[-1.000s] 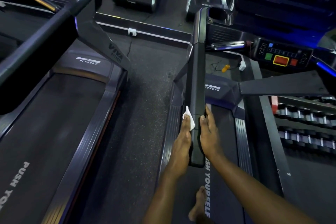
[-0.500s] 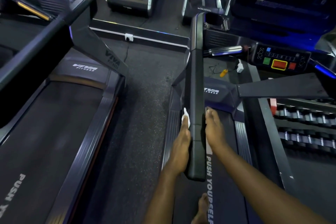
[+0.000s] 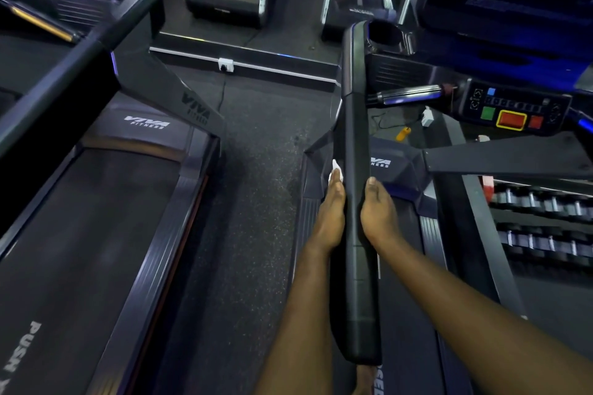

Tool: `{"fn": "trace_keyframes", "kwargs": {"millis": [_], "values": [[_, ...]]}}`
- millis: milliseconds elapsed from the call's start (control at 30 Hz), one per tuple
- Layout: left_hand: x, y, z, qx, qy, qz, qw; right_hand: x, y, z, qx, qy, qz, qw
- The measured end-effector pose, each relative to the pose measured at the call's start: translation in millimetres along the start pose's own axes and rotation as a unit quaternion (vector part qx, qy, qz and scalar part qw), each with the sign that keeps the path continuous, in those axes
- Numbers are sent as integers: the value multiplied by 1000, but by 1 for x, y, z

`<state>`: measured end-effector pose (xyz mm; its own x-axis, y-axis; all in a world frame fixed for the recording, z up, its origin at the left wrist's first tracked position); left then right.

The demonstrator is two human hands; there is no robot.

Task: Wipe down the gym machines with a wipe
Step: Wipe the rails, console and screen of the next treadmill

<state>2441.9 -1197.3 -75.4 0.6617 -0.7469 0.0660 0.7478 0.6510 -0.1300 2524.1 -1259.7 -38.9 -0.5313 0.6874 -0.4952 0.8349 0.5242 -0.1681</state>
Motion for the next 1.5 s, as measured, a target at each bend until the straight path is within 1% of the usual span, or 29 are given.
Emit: {"fn": "trace_keyframes", "kwargs": {"millis": [100,167,233,333,400,467,533,633,733,833,933,1000,1067,1133,1200,1300,1367,1500], "values": [[8,-42,-4,33,-28,-17,999,0,0,-1,4,2,-2,1000],[16,-79,-21,33,-54,-22,998,-2,-1,-1,9,0,-5,1000],[19,-89,-29,20,-81,-16,996,-2,-2,-1,8,1,-10,1000],[13,-46,-24,-3,-92,-4,996,-1,-3,-3,4,-2,-5,1000],[8,-6,-15,0,-105,-16,994,-2,-4,-4,-1,-4,-4,1000],[4,17,-6,-28,-109,-12,994,-2,-4,-3,-3,-1,-8,1000],[4,11,-1,-37,-103,-8,994,-2,-4,-3,-2,1,-13,1000],[9,-30,5,2,-73,-13,997,-1,-3,-3,-6,-4,-13,1000],[15,-62,4,16,-83,-13,996,-1,-3,0,-5,-4,-10,1000],[13,-43,13,35,-76,-9,996,-2,-4,-2,0,-5,-11,1000],[5,5,19,15,-58,-3,998,-2,-5,-4,-5,-2,-16,1000],[1,21,21,6,-31,9,999,-3,-2,-4,2,-13,-26,1000],[4,11,21,8,-30,2,1000,-4,11,-8,8,-19,-39,999],[8,-15,19,29,-51,-6,998,-3,32,-17,15,-19,-50,998],[7,-36,10,34,-66,-15,997,2,50,-28,22,-25,-59,998],[3,-36,-2,38,-67,-25,997,10,64,-35,5,-16,-33,999],[1,-11,-6,32,-71,-30,997,11,64,-34,-8,-14,-18,1000],[-2,68,3,47,-64,-12,997,11,69,-31,-37,-16,-12,999]]}}
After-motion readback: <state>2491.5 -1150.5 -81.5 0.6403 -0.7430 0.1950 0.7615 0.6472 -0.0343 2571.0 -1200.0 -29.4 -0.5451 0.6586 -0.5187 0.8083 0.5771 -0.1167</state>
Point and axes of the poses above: each hand's wrist, its own y-axis towards the middle knuckle, its own x-axis out of the palm, z = x × y, the point moved 3 cm from there along y, towards the middle knuckle, and after that the axes turned 1 degree about y, right-handed, at the moved point
